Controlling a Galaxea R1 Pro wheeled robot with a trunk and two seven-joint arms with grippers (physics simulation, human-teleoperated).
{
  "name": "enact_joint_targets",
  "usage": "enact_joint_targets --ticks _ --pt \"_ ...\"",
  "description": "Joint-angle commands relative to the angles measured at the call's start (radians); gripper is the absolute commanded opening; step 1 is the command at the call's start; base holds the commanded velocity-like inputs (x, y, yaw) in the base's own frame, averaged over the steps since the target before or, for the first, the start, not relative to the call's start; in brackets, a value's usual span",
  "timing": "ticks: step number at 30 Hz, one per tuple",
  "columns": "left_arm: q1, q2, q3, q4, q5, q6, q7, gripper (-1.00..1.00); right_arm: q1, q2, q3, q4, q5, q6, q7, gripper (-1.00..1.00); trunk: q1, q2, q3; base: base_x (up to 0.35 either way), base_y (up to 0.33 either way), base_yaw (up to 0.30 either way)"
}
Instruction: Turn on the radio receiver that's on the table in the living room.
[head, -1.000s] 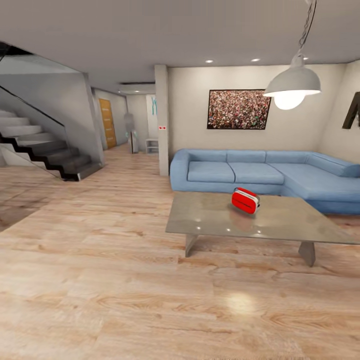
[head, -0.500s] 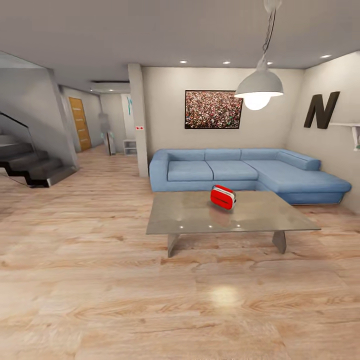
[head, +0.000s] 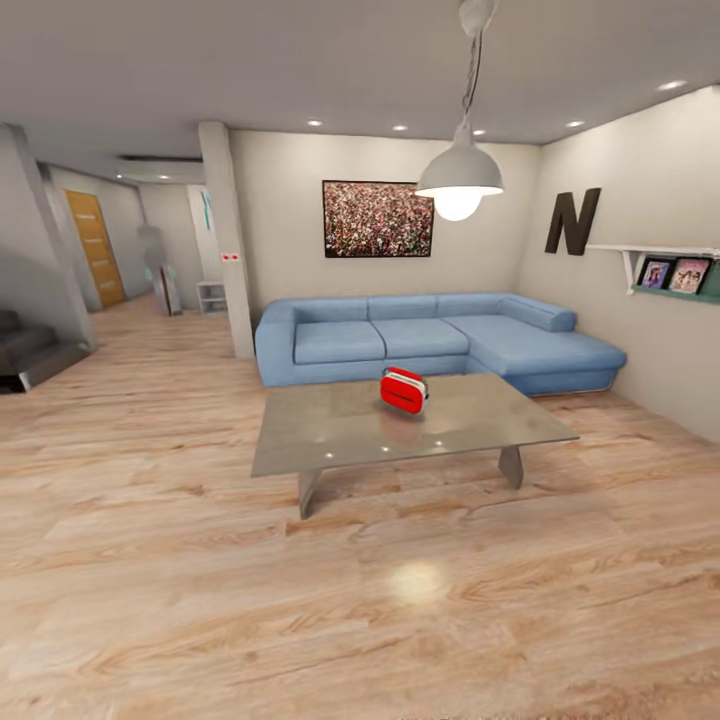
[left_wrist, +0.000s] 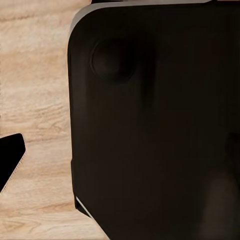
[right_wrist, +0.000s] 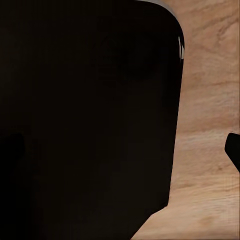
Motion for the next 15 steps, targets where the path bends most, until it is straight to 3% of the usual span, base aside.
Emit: enact_joint_targets --ticks 1,15 --pt "0.000 0.000 0.000 0.000 0.000 0.000 0.000 1.00 0.000 0.000 0.000 0.000 0.000 0.000 0.000 1.00 0.000 0.000 0.000 0.000 0.000 -0.286" --pt "0.000 0.000 0.000 0.000 0.000 0.000 0.001 1.00 0.000 0.000 0.000 0.000 0.000 0.000 0.000 1.00 0.000 0.000 0.000 0.000 0.000 -0.286"
